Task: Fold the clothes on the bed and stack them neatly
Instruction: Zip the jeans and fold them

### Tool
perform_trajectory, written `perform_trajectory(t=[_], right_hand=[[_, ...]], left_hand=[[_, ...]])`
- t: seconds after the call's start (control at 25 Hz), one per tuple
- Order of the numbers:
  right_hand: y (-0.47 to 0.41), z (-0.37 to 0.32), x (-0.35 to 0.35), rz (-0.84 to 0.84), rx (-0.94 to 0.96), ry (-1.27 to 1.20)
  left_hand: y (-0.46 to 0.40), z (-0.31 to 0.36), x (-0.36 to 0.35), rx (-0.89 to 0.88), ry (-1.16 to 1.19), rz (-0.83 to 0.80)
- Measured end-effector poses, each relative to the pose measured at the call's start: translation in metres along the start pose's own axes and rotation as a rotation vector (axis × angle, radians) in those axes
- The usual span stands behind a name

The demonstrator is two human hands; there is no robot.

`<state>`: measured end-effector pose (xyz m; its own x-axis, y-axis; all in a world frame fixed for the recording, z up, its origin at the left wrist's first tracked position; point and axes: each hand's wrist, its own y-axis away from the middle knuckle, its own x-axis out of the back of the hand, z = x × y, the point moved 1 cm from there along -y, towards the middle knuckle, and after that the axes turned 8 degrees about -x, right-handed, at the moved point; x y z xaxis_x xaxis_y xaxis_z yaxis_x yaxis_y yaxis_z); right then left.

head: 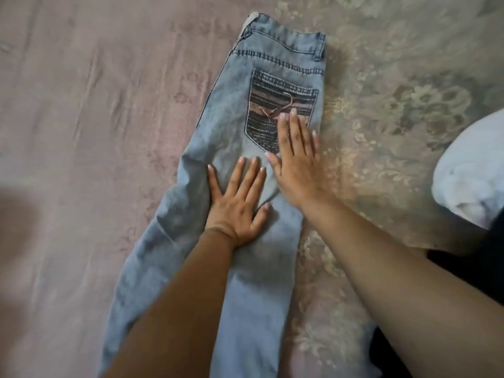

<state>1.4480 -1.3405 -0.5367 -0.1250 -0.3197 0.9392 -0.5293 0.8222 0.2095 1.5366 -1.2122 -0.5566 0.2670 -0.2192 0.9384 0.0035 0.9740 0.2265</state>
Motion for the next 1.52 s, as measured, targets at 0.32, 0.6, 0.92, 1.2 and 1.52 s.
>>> perform_trajectory(t=[0.32, 0.6, 0.92, 1.2, 1.52], right_hand=[[0.331, -0.029, -0.053, 0.221, 0.119, 0.234], [0.386, -0.047, -0.078, 0.066, 0.318, 0.368], [0.403, -0.056, -0.069, 0.069, 0.479, 0.551], [0.435, -0.073, -0.02, 0.407, 0.516, 0.569], [0.411, -0.084, 0.168, 0.409, 0.443, 0.453]], left_hand=[[0.157, -0.01, 0.038, -0.209, 0.128, 0.248], [0.366, -0.023, -0.045, -0.452, -0.217, 0.159], [0.356, -0.024, -0.018, -0.815, -0.453, 0.261], [0.376, -0.002, 0.054, -0.891, -0.477, 0.444], [0.357, 0.021, 0.215, -0.952, -0.449, 0.55]])
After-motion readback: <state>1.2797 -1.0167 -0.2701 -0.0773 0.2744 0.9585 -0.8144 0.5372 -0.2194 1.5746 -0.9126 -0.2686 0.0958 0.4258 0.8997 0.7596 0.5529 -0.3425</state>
